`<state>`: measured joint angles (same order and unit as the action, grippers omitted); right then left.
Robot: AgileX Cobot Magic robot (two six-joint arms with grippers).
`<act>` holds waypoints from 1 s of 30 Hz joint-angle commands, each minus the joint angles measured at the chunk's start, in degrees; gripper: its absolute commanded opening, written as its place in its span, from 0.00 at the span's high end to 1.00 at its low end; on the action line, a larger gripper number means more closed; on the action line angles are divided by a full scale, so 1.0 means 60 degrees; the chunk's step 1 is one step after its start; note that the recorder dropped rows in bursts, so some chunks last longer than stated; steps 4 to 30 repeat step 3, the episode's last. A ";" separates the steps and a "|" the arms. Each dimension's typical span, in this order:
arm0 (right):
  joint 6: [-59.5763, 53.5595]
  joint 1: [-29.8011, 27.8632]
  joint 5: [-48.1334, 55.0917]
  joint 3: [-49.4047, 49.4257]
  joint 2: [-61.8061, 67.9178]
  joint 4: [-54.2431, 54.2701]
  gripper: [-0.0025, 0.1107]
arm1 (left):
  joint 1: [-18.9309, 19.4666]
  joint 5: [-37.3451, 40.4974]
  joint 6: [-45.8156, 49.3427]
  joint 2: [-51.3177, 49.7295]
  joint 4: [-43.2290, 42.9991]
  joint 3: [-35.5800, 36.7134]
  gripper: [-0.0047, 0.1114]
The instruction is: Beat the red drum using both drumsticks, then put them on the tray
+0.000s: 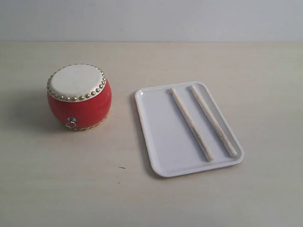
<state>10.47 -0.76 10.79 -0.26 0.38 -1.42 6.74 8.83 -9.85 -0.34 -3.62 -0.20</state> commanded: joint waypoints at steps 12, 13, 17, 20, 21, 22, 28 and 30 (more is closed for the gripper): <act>0.0031 0.0009 0.0007 0.0043 -0.0064 -0.0085 0.98 | 0.0002 -0.0100 0.0023 0.0057 -0.0034 0.0033 0.96; 0.0031 0.0009 0.0007 0.0043 -0.0064 -0.0085 0.98 | 0.0002 -0.0100 0.0023 0.0057 -0.0034 0.0033 0.96; 0.0031 0.0009 0.0007 0.0043 -0.0064 -0.0085 0.98 | 0.0002 -0.0100 0.0023 0.0057 -0.0034 0.0033 0.96; 0.0031 0.0009 0.0007 0.0043 -0.0064 -0.0085 0.98 | 0.0002 -0.0100 0.0023 0.0057 -0.0034 0.0033 0.96; 0.0031 0.0009 0.0007 0.0043 -0.0064 -0.0085 0.98 | 0.0002 -0.0100 0.0023 0.0057 -0.0034 0.0033 0.96; 0.0031 0.0009 0.0007 0.0043 -0.0064 -0.0085 0.98 | 0.0002 -0.0100 0.0023 0.0057 -0.0034 0.0033 0.96; 0.0031 0.0009 0.0007 0.0043 -0.0064 -0.0085 0.98 | 0.0002 -0.0100 0.0023 0.0057 -0.0034 0.0033 0.96; 0.0031 0.0009 0.0007 0.0043 -0.0064 -0.0085 0.98 | 0.0002 -0.0100 0.0023 0.0057 -0.0034 0.0033 0.96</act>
